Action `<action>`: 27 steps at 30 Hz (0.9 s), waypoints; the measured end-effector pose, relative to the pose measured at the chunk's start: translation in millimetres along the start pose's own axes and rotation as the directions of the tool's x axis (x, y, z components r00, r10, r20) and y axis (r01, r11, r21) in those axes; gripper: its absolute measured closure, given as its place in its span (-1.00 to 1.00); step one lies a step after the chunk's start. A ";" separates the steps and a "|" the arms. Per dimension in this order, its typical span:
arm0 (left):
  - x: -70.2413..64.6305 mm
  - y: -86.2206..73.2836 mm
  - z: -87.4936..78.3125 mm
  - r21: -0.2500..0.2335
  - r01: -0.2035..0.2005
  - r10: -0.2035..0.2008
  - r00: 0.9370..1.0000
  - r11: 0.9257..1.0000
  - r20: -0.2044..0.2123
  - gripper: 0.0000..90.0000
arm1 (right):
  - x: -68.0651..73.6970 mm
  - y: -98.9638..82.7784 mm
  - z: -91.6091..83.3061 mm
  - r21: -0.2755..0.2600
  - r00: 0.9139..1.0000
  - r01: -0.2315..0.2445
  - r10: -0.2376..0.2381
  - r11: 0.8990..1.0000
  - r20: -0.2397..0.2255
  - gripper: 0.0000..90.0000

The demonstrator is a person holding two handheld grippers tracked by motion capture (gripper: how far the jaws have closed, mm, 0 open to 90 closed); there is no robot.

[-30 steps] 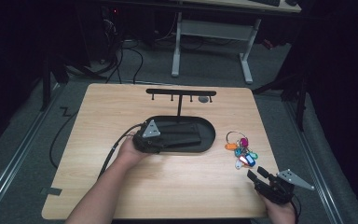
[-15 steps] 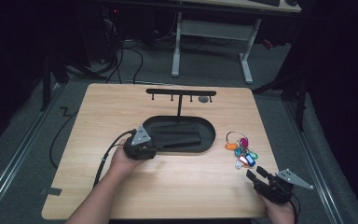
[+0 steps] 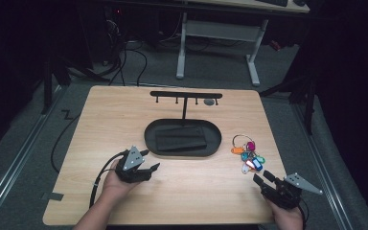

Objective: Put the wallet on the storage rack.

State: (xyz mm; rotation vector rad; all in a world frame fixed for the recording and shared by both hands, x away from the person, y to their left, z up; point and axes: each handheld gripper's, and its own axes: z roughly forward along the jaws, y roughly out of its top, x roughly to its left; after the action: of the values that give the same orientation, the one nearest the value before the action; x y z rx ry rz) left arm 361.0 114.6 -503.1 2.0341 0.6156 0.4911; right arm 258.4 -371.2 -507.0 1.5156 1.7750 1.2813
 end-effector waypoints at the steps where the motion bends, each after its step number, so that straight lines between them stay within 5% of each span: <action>1: -2.4 -1.0 -3.4 0.007 0.003 -0.003 1.000 1.000 -0.006 -0.17 | 0.0 0.0 0.1 0.000 1.000 -0.002 0.002 1.000 -0.001 0.08; 7: -14.9 -9.3 -23.6 0.042 0.038 -0.037 0.999 0.998 -0.025 -0.22 | 2.3 0.5 0.2 0.002 1.000 0.019 -0.018 1.000 -0.007 0.10; 10: -21.8 -22.4 -41.0 0.016 0.087 -0.087 0.996 0.996 -0.031 -0.24 | 3.2 1.6 -0.8 -0.002 1.000 0.030 -0.030 1.000 -0.006 0.10; 21: -16.8 -44.8 -56.0 -0.028 0.152 -0.153 0.987 0.988 -0.043 -0.33 | 9.0 7.0 0.2 0.012 0.998 0.064 -0.064 0.998 0.005 0.06; 23: -11.5 -47.4 -55.0 -0.033 0.176 -0.177 0.984 0.984 -0.013 -0.33 | 15.2 11.3 4.0 0.025 0.995 0.098 -0.098 0.995 0.012 0.04; 27: -11.8 -47.9 -53.3 -0.027 0.160 -0.160 0.987 0.987 -0.009 -0.33 | 21.3 17.7 10.6 0.039 0.991 0.131 -0.132 0.991 0.023 0.00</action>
State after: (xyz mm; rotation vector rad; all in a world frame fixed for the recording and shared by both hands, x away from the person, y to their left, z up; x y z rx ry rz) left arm 310.6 164.4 -519.4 1.9393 0.7686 0.4131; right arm 270.1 -348.4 -491.9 1.4032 1.8594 1.1655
